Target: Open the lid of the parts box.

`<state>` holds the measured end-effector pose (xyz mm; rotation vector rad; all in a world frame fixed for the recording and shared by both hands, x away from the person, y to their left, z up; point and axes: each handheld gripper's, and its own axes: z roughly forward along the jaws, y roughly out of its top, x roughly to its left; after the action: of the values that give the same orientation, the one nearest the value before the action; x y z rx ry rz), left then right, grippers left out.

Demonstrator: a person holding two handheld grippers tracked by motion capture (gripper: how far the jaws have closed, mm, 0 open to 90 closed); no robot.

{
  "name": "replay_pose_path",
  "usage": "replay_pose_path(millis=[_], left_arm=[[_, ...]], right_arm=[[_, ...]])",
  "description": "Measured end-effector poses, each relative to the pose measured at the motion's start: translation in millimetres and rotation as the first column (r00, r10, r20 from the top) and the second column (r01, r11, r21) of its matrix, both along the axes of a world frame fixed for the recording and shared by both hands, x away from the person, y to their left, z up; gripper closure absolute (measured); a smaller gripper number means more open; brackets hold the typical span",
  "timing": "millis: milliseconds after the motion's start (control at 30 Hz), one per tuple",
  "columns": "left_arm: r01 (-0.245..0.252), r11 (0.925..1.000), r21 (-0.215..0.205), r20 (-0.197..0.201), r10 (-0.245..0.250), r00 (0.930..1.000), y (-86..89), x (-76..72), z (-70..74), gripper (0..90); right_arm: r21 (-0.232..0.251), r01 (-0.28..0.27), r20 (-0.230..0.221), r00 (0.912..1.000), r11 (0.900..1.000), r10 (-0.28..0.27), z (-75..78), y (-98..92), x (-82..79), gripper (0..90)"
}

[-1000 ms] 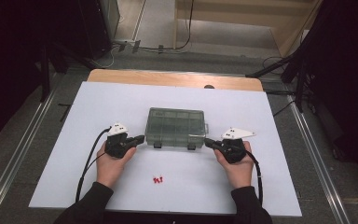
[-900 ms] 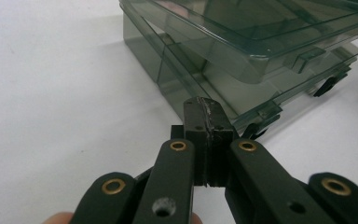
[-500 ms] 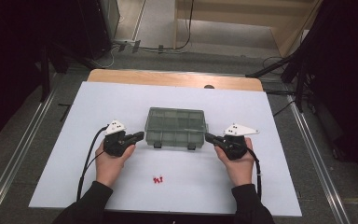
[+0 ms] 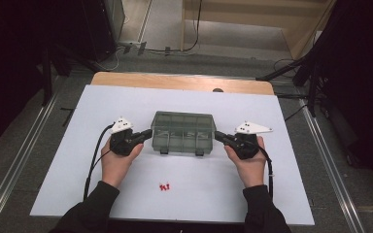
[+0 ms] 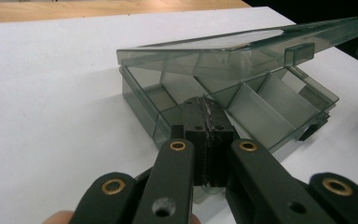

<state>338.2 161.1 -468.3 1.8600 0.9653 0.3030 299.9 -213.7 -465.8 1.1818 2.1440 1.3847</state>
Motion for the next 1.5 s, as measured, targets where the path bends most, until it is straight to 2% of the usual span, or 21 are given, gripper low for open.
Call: replay_pose_path(millis=[300,500,667,833,867,933,1067,1200,1500], left_arm=[[0.011,0.9999,0.003,0.026,-0.011,0.9996,-7.5,7.2,13.4,88.9],[-0.004,0.9999,-0.016,0.034,0.005,0.9994,-6.8,11.4,18.3,88.0],[-0.015,0.9996,0.024,0.04,0.014,0.9991,-5.1,12.6,16.4,85.6],[-0.056,0.9975,0.042,0.056,0.054,0.997,-6.7,15.3,14.9,62.7],[-0.067,0.9959,0.061,0.063,0.064,0.996,-7.4,16.9,14.7,54.9],[-0.083,0.9937,0.076,0.074,0.077,0.9943,-8.9,19.6,14.4,52.0],[-0.103,0.9904,0.093,0.112,0.092,0.9894,-12.4,23.9,16.2,51.7],[-0.091,0.9902,0.106,0.136,0.076,0.9878,-16.4,27.6,18.7,52.3],[-0.104,0.9893,0.102,0.156,0.087,0.9838,-20.7,33.6,23.6,59.2]], right_arm=[[0.006,0.0,0.007,1.0,1.0,0.0,2.9,2.5,6.0,90.0],[0.017,0.004,0.018,0.9998,1.0,-0.004,8.2,2.8,10.4,90.0],[0.03,0.017,0.021,0.9996,0.999,-0.018,12.6,2.4,15.2,90.0],[0.032,0.032,0.02,0.9993,0.999,-0.033,15.9,3.8,18.9,90.0],[0.031,0.033,0.025,0.9991,0.999,-0.034,16.3,4.5,20.6,90.0],[0.031,0.036,0.024,0.999,0.999,-0.037,16.8,5.7,21.7,90.0],[0.03,0.042,0.028,0.9987,0.999,-0.043,17.3,6.5,23.6,90.0],[0.025,0.048,0.033,0.9983,0.999,-0.049,18.9,6.5,25.3,90.0],[0.015,0.063,0.048,0.9968,0.998,-0.063,21.3,6.3,28.4,88.7]])
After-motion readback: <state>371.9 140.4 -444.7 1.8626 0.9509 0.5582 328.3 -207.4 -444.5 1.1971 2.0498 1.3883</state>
